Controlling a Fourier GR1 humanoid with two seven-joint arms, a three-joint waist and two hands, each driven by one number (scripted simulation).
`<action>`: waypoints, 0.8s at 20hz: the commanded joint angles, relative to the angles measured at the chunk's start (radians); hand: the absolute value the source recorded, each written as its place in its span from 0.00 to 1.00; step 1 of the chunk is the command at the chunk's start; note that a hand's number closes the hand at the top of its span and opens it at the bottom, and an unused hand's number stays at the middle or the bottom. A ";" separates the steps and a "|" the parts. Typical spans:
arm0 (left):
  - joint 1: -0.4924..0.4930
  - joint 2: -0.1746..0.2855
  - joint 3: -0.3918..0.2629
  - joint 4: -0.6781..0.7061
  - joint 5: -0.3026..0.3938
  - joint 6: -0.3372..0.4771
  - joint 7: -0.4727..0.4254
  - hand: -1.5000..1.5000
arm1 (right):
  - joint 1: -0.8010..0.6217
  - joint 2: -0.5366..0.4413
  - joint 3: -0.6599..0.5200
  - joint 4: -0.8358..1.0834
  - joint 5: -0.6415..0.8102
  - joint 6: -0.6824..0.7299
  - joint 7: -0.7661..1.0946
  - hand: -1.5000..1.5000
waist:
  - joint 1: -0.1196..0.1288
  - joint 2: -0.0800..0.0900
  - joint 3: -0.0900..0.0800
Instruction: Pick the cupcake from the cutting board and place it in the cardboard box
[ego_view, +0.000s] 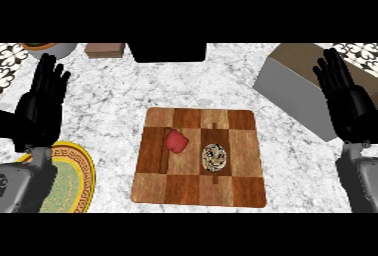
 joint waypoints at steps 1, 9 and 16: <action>-0.022 -0.020 -0.050 0.098 -0.050 -0.073 -0.091 0.50 | -0.035 -0.019 0.003 -0.018 -0.031 0.080 -0.030 0.00 | 0.013 0.001 -0.003; -0.015 0.122 -0.227 0.033 -0.153 -0.296 -0.143 0.50 | -0.244 -0.216 0.132 0.030 0.013 0.470 -0.226 0.00 | 0.048 0.017 -0.002; 0.006 0.099 -0.237 0.073 -0.186 -0.303 -0.199 0.50 | -0.256 -0.269 0.211 0.163 0.267 0.545 -0.705 0.00 | 0.049 0.015 -0.001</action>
